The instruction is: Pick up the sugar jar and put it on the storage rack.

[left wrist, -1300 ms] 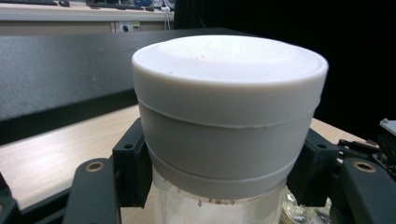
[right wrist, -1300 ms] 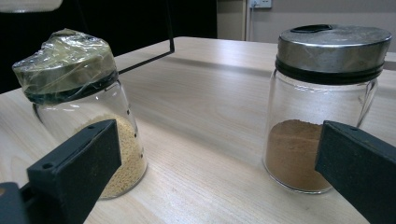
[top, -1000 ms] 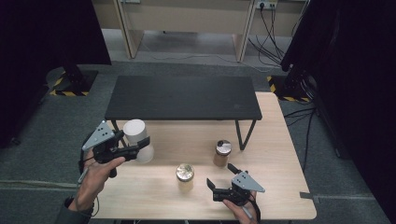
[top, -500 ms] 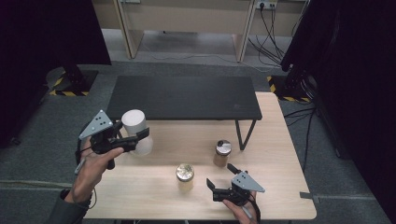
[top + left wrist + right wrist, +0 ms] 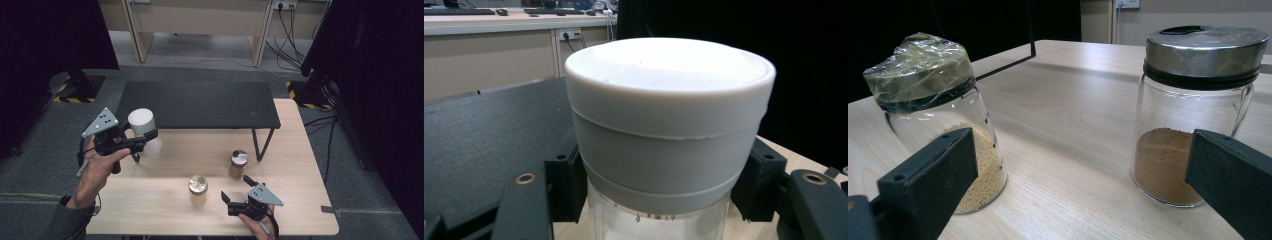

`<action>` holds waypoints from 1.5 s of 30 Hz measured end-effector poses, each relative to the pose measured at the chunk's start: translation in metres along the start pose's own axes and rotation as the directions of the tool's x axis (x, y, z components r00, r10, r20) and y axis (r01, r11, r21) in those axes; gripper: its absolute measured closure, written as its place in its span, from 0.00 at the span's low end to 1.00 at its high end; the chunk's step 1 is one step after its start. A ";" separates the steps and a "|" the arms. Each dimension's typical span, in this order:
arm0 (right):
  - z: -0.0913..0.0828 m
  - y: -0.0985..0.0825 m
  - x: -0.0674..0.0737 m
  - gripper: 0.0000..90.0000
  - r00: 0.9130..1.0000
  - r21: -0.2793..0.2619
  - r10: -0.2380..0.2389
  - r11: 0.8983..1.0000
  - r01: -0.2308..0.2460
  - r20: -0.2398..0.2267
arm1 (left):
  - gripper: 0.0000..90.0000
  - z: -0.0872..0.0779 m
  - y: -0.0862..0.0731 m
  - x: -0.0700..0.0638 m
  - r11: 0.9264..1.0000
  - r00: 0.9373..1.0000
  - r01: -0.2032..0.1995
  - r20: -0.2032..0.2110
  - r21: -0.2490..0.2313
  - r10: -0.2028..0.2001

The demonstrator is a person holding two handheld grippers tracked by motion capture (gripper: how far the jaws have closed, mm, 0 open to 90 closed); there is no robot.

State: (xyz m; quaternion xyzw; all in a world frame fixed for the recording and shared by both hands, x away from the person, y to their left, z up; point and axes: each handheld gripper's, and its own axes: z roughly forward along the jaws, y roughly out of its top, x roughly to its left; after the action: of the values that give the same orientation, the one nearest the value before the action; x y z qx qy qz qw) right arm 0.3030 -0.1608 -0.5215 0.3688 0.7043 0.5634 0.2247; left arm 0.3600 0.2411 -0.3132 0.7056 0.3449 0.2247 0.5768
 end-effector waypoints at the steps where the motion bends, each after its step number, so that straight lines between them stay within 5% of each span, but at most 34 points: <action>1: 0.000 0.000 0.000 0.01 1.000 0.000 0.001 1.000 -0.001 0.000 | 0.39 0.000 0.002 0.001 1.000 1.000 0.000 -0.002 0.000 0.000; 30: 0.000 0.000 -0.001 0.01 1.000 0.001 0.011 1.000 -0.011 -0.006 | 0.39 0.020 0.041 0.021 1.000 0.996 0.010 -0.089 0.014 -0.009; 45: 0.001 0.000 0.000 0.01 1.000 0.000 0.008 1.000 -0.008 -0.007 | 0.39 0.038 0.049 0.032 1.000 0.989 0.014 -0.148 0.010 -0.013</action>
State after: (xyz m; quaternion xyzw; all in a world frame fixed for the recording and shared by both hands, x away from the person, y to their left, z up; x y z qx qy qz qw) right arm 0.3035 -0.1608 -0.5218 0.3699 0.7036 0.5655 0.2199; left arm 0.4192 0.2353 -0.2767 0.6877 0.3927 0.2706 0.5474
